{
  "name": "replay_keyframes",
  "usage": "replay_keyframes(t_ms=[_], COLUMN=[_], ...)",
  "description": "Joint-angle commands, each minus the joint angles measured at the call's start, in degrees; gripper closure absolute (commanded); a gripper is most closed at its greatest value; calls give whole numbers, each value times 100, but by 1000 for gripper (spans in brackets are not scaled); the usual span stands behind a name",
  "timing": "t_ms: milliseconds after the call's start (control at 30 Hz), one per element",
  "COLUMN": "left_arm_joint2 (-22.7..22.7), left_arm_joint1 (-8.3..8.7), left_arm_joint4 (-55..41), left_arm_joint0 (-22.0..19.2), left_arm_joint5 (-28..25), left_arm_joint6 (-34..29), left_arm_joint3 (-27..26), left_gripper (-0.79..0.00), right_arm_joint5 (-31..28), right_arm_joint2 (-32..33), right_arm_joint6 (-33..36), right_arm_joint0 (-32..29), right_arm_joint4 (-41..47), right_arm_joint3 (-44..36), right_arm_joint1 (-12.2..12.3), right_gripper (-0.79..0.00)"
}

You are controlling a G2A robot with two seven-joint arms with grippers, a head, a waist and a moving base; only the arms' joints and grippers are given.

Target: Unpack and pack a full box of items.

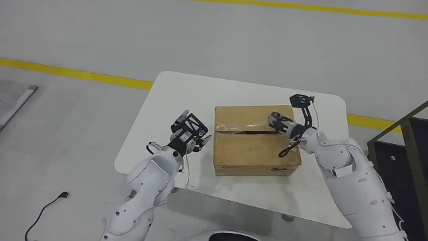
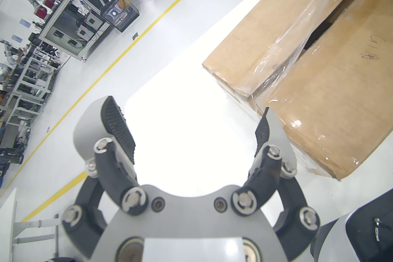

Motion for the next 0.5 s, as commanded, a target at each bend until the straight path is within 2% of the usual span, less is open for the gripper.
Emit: replay_keyframes(t_ms=[0,200,467], left_arm_joint2=[5,18,13], left_arm_joint1=[1,7,15], left_arm_joint4=[-4,27,31], left_arm_joint0=[-8,-4,17], left_arm_joint5=[2,19,56], left_arm_joint6=[1,0,-24], left_arm_joint3=[8,-5,-34], left_gripper=[-785,-785,-785], right_arm_joint5=[-49,-125,154], right_arm_joint2=[-55,-260,-441], right_arm_joint6=[-117,-435,-819], right_arm_joint0=[-37,-18,-42], right_arm_joint4=[-172,-493,-1161], right_arm_joint3=[10,170,96], right_arm_joint1=[0,-29,-51], right_gripper=[0,0,0])
